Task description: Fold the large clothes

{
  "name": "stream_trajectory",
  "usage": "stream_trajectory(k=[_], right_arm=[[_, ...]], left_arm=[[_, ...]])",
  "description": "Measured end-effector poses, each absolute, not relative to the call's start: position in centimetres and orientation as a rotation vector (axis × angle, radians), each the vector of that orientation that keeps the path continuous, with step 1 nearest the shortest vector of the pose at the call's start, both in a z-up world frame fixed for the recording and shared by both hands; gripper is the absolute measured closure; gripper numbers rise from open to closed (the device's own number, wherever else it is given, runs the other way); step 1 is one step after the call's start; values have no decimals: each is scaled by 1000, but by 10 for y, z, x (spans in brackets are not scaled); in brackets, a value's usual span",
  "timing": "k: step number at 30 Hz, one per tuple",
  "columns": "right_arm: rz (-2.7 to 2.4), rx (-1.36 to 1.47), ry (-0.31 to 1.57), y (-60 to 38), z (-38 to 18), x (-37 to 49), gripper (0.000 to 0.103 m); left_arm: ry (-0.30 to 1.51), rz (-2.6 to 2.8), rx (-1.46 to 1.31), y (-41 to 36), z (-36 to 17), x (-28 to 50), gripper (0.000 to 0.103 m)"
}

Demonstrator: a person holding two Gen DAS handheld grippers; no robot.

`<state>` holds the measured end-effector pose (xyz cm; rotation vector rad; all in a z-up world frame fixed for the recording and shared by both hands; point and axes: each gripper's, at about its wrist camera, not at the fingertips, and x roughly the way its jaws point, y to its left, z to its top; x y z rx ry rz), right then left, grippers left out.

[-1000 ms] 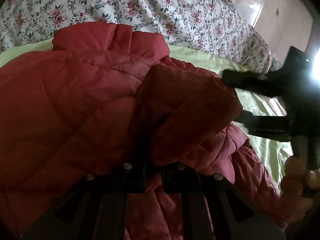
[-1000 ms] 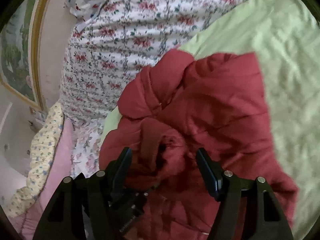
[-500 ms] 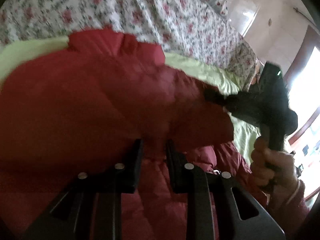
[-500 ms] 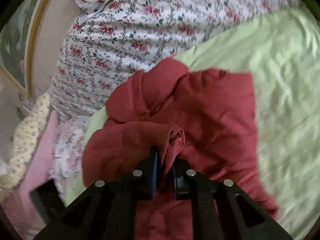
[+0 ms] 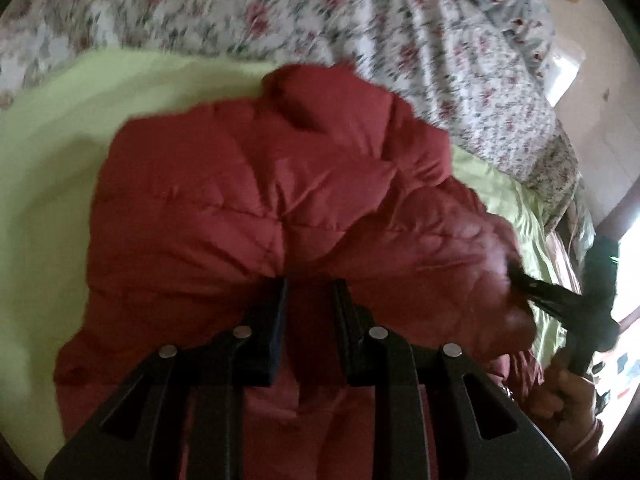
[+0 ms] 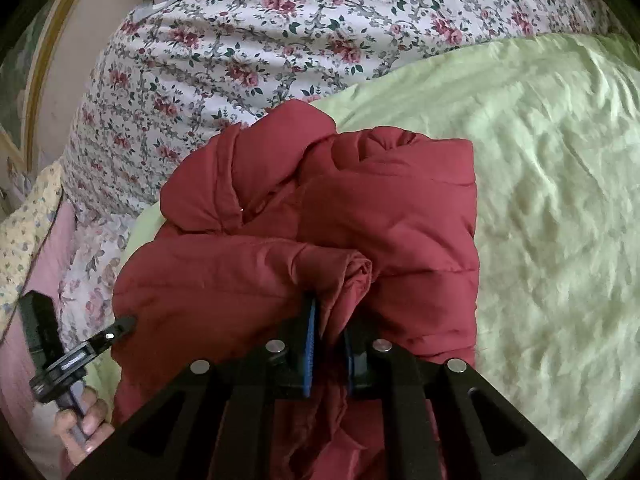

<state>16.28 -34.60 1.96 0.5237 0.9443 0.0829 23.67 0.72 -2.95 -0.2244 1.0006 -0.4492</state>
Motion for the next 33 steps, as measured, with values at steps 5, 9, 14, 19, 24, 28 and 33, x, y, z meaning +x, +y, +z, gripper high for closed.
stream_trajectory(k=[5, 9, 14, 19, 24, 28, 33], right_arm=[[3, 385, 802, -334, 67, 142, 62], [81, 313, 741, -304, 94, 133, 57], [180, 174, 880, -255, 74, 150, 59], [96, 147, 1009, -265, 21, 167, 63], [66, 241, 1006, -289, 16, 167, 63], [61, 224, 1006, -286, 19, 167, 63], [54, 258, 999, -287, 31, 165, 62]], left_arm=[[1011, -439, -220, 5, -40, 233, 83], [1011, -420, -189, 0, -39, 234, 83], [1006, -400, -163, -3, -41, 233, 83], [1008, -407, -136, -4, -37, 232, 83], [962, -407, -88, 3, -16, 218, 83], [953, -376, -80, 16, -14, 220, 83], [1008, -378, -73, 17, -36, 230, 83]])
